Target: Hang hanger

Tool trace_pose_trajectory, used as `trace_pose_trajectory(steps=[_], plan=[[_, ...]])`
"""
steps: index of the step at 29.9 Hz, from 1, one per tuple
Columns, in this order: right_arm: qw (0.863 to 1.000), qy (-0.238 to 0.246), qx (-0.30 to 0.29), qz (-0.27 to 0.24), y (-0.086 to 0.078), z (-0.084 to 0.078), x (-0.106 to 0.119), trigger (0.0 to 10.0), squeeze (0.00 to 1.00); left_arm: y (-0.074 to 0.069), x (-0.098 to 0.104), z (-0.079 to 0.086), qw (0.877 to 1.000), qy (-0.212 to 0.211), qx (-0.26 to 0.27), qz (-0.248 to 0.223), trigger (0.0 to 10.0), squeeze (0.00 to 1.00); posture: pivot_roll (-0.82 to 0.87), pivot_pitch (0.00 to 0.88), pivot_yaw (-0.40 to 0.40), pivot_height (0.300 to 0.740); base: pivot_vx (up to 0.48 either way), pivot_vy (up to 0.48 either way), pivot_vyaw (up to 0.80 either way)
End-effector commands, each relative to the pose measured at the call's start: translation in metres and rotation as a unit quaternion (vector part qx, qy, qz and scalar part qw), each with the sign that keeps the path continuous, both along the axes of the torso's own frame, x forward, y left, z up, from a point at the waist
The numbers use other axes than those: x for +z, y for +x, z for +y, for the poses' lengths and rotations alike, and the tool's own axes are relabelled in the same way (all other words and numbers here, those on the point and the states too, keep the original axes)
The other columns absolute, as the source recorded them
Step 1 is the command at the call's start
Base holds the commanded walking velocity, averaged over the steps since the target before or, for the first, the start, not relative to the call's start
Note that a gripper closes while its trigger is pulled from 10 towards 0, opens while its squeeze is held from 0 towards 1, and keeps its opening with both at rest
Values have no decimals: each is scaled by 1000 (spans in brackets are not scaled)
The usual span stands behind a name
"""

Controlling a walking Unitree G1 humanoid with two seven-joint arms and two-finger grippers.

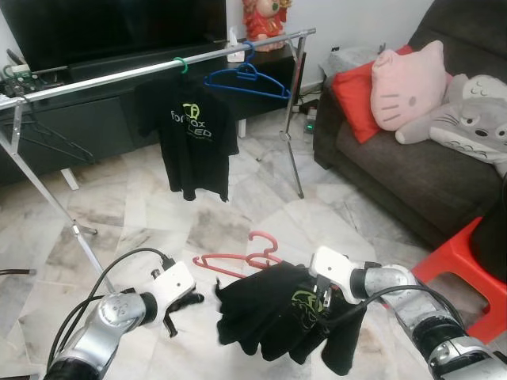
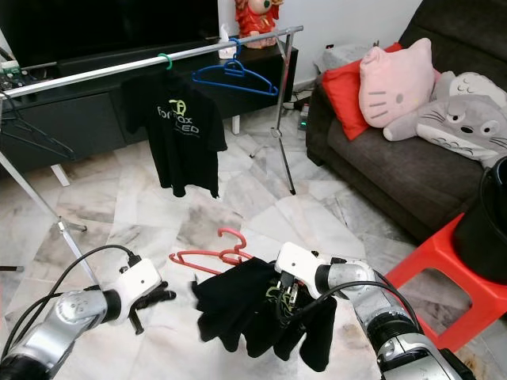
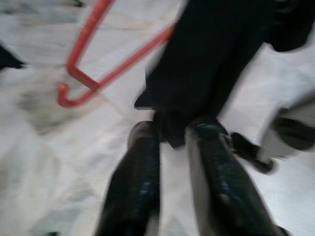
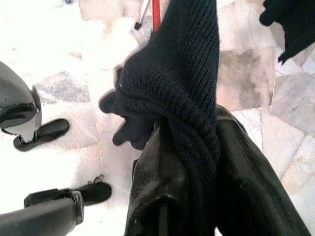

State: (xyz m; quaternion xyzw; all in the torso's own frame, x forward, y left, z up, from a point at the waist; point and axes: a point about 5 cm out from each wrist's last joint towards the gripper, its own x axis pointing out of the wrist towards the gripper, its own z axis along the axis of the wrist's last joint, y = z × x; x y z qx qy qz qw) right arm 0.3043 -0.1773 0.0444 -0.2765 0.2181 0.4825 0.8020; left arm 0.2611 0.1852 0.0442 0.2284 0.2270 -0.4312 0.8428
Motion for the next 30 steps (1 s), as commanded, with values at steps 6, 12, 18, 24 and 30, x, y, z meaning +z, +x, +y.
trace_pose_trajectory(steps=[6, 12, 18, 24, 30], plan=[[999, 1, 36, -3, 0, 5, 4, 10000, 0, 3, 26, 3, 999, -29, -10, -23, 10000, 1000, -2, 0, -40, 740, 0, 0, 0], [993, -15, 106, 48, -12, 7, -4, 10000, 0, 9, 64, -12, 990, -132, -37, -32, 10000, 1000, 4, 0, -41, 740, 0, 0, 0], [990, -3, 132, 57, -15, 14, -4, 10000, 0, 2, 59, -25, 988, -135, -78, 9, 10000, 1000, 5, 0, -37, 740, 0, 0, 0], [988, -2, 148, 48, -12, 20, -1, 10000, 0, -2, 52, -36, 986, -136, -88, 38, 10000, 1000, 7, 0, -38, 740, 0, 0, 0], [985, 8, 169, 32, -6, 26, 11, 10000, 0, -4, 42, -38, 987, -120, -89, 58, 10000, 1000, 1, 0, -39, 740, 0, 0, 0]])
